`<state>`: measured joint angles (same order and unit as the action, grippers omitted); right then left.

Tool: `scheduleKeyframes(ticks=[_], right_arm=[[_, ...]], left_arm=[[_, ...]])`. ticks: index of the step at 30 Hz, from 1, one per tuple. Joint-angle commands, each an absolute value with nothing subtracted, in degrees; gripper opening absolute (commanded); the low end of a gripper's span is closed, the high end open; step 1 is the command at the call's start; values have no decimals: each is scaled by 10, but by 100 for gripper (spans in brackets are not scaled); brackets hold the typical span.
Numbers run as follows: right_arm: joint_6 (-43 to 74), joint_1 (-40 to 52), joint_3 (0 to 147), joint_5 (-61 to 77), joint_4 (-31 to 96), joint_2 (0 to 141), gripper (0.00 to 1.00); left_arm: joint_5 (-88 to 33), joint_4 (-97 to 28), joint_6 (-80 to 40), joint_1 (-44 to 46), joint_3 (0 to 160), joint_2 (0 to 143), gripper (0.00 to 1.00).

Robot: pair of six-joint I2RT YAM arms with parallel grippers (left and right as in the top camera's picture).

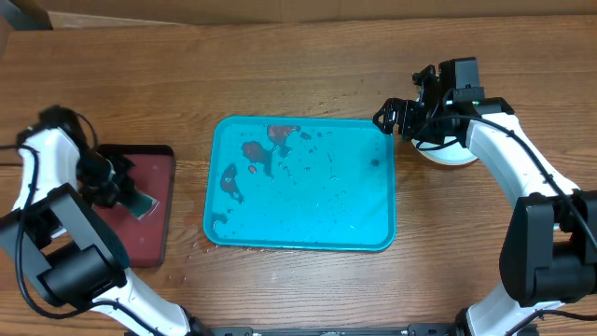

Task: Clean dirty plates on tray and stack at the side
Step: 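Lower the sponge onto the red tray with the left gripper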

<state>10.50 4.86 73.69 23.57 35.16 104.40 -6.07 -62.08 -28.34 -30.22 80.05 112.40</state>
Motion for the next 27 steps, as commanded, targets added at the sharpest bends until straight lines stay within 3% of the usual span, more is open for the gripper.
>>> scheduleKeyframes(ticks=[1, 8, 18, 27], right_arm=[[105, 48, 740, 237, 347, 1029, 100], [105, 48, 740, 237, 347, 1029, 100], [105, 48, 740, 237, 353, 1029, 100], [105, 48, 740, 237, 354, 1029, 100]], left_arm=[[-40, -579, -300, -300, 745, 1121, 4], [-21, -544, -300, -301, 722, 1119, 4], [37, -651, -300, -301, 861, 1107, 4], [59, -598, -318, -301, 792, 1114, 4]])
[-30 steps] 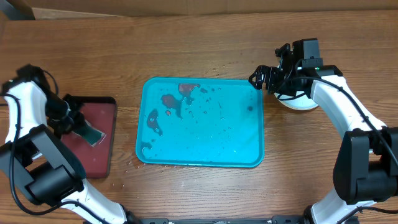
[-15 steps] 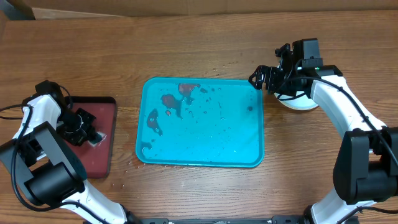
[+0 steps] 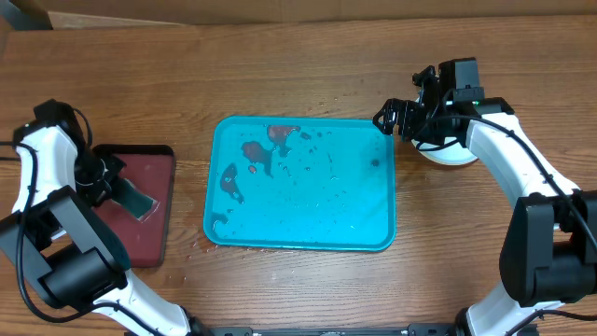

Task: Clean dirty plates on tray and stack at the side
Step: 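Lower the sponge onto the red tray with the left gripper, then open the left gripper and lift it away from the sponge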

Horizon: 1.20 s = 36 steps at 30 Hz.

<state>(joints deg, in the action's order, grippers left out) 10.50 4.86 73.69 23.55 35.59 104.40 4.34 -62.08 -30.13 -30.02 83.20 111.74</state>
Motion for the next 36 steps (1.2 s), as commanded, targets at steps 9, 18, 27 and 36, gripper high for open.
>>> scheduleKeyframes(ticks=[9, 18, 27, 36], right_arm=[[105, 48, 740, 237, 354, 1029, 100], [105, 48, 740, 237, 363, 1029, 100], [105, 48, 740, 237, 361, 1029, 100], [105, 48, 740, 237, 362, 1029, 100]], left_arm=[[18, -498, -317, -301, 689, 1113, 4], [18, -621, -313, -295, 835, 1100, 4], [14, -652, -322, -255, 795, 1101, 4], [54, -535, -362, -253, 672, 1101, 4]])
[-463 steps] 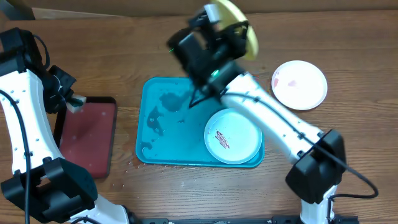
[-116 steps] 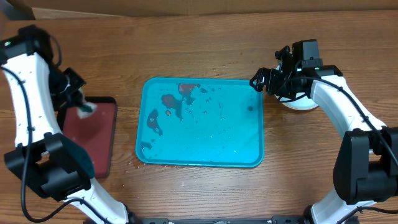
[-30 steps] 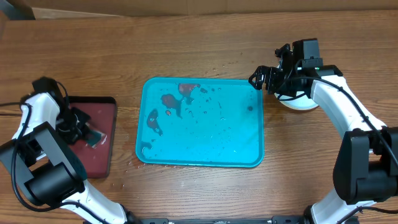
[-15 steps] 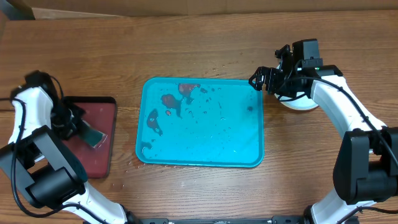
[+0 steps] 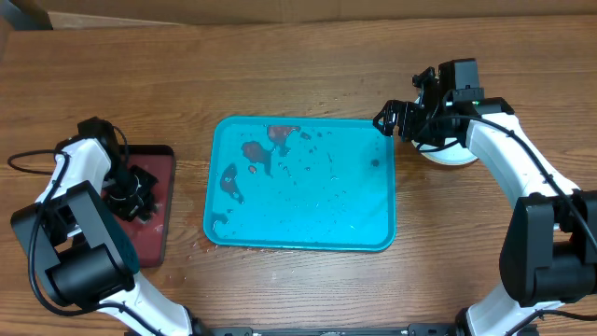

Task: Clean dirty plates on tray and stack at the side
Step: 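Open the left gripper and lift it away from the sponge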

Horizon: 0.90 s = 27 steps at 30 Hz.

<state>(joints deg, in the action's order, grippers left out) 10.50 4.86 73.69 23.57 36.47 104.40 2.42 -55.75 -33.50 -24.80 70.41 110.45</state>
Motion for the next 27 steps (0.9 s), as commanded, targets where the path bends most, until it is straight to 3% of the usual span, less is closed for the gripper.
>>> scheduleKeyframes(ticks=[1, 13, 27], right_arm=[[105, 48, 740, 237, 362, 1029, 100], [105, 48, 740, 237, 369, 1029, 100], [105, 48, 740, 237, 365, 1029, 100]], left_arm=[[62, -532, -362, -254, 671, 1101, 4], [66, -592, -343, -259, 826, 1098, 4], [66, -532, -345, -259, 717, 1104, 5]])
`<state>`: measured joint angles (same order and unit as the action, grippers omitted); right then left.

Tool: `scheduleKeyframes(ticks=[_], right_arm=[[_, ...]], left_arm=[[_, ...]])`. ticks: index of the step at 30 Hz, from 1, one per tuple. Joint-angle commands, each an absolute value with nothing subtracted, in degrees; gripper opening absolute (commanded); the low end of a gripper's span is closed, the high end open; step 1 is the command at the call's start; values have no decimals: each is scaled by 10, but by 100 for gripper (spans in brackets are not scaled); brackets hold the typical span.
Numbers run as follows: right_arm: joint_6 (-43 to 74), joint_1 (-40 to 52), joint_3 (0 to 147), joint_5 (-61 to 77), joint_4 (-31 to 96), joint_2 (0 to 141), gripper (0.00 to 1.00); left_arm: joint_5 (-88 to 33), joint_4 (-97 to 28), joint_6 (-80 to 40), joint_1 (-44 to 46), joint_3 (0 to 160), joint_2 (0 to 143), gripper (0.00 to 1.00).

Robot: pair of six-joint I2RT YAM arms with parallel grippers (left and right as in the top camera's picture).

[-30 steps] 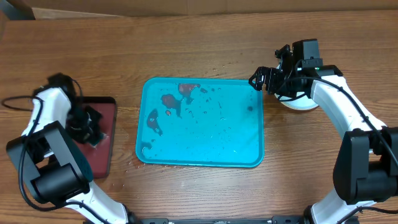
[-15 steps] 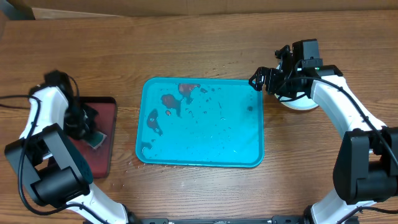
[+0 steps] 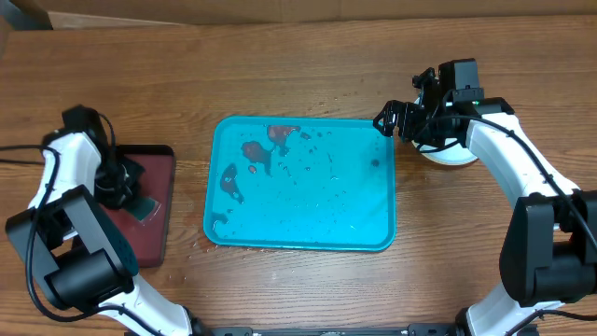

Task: Clean dirty plates on tray and stack at the side
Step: 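Open the left gripper and lift it away from the sponge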

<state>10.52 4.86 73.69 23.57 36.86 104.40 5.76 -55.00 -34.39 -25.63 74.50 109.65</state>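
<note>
The blue tray (image 3: pixel 300 233) lies mid-table, smeared with red-brown stains near its far left corner, with no plate on it. White plates (image 3: pixel 450 155) sit stacked just right of the tray. My right gripper (image 3: pixel 384 119) hovers open at the tray's far right corner, beside the stack. My left gripper (image 3: pixel 121 182) is low over the dark red mat (image 3: pixel 154 233) at the left. A teal sponge (image 3: pixel 142 205) pokes out from its tip onto the mat; whether the fingers grip it is hidden.
The right arm's white links run from the front right edge up past the plate stack. A cable trails off the left arm toward the table's left edge. Bare wooden tabletop surrounds the tray.
My left gripper has drawn back up and left from the middle of the mat. The teal sponge, covered before, shows again beside its tip. The right arm has not moved.
My left gripper stood over the mat's far left part with the sponge at its tip, then a little further left. Then it sat down on the mat's middle, hiding the sponge. Now it is back near the far left. The right gripper stayed by the plates.
</note>
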Motion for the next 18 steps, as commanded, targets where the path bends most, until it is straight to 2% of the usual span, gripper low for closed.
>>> scheduleKeyframes(ticks=[1, 3, 5, 6, 9, 16, 17, 18], right_arm=[[105, 48, 740, 237, 365, 1029, 100], [105, 48, 740, 237, 365, 1029, 100], [105, 48, 740, 237, 366, 1029, 100], [107, 48, 740, 237, 366, 1029, 100], [128, 48, 742, 237, 365, 1028, 100], [135, 48, 773, 237, 369, 1006, 100], [135, 48, 775, 237, 370, 999, 100], [135, 48, 777, 237, 374, 990, 100]], left_arm=[[66, -516, -345, -259, 705, 1104, 5], [67, -481, -344, -259, 685, 1104, 7], [73, -444, -342, -259, 669, 1104, 31], [71, -441, -336, -260, 671, 1104, 34], [44, -475, -312, -260, 709, 1101, 36], [42, -638, -283, -261, 910, 1048, 43], [39, -650, -283, -261, 931, 1033, 47], [36, -659, -283, -261, 950, 1016, 57]])
